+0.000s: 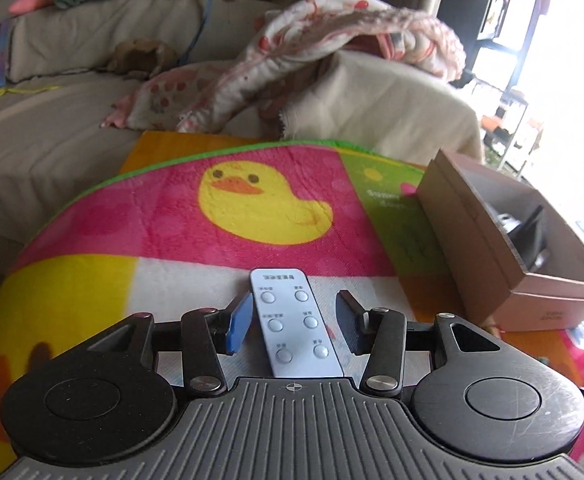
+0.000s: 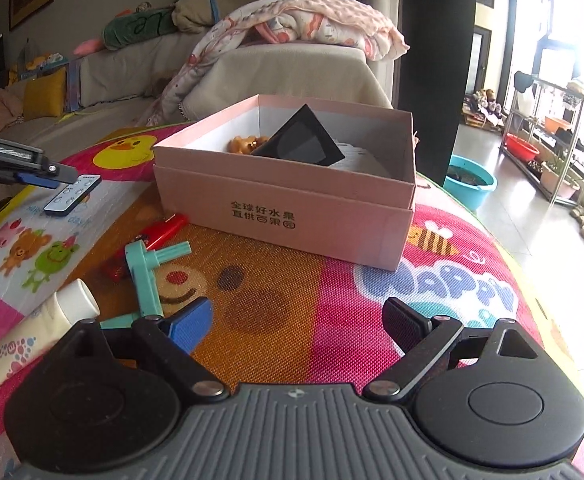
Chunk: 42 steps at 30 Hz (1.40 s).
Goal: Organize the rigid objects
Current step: 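Grasp the white remote control with the left gripper while the right reaches toward the teal toy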
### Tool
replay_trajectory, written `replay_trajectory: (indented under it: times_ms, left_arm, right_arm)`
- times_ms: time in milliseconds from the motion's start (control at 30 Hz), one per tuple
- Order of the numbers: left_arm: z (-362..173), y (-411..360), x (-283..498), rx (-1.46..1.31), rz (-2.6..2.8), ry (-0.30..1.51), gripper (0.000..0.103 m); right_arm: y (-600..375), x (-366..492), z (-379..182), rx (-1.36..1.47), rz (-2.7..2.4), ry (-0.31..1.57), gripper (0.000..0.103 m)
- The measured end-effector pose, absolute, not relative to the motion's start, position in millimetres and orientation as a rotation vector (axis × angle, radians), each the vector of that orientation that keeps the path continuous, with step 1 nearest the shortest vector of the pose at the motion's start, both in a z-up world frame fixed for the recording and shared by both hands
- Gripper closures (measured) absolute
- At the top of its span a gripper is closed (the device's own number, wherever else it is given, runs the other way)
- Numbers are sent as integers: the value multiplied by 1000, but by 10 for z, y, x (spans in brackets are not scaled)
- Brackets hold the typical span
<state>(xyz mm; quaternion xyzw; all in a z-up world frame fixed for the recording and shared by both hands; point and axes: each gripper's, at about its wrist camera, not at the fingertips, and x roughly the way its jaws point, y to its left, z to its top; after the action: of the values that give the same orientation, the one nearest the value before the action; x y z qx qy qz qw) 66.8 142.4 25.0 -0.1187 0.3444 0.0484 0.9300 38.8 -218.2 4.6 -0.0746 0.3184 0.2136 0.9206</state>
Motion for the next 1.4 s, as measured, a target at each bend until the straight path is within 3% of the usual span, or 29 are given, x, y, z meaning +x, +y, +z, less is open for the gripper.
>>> replay_trajectory:
  times_ms: [267,400,567,867,1100,1400]
  left_arm:
    - [134,1182,720,-93,117,698,52]
    - [138,1033,567,-40,52,699,60]
    - [151,763,225,4,-46,711,59]
    - [149,649,-90,-79,-94,708,60]
    - [144,688,-102,-115,-93,696,59]
    - [145,807,-127,-174,-112,690,59]
  right_arm:
    - [-2206,445,19,-129,441,687,11]
    - [-2198,449,11,-130,444,692,11]
    - [-2193,466,2,-127,442,699,11]
    - [-2184,380,77,-132,469,657,11]
    - [-1789,-88,330,-250,957,645,10]
    - [-1405,-147,278,-251,1075,786,10]
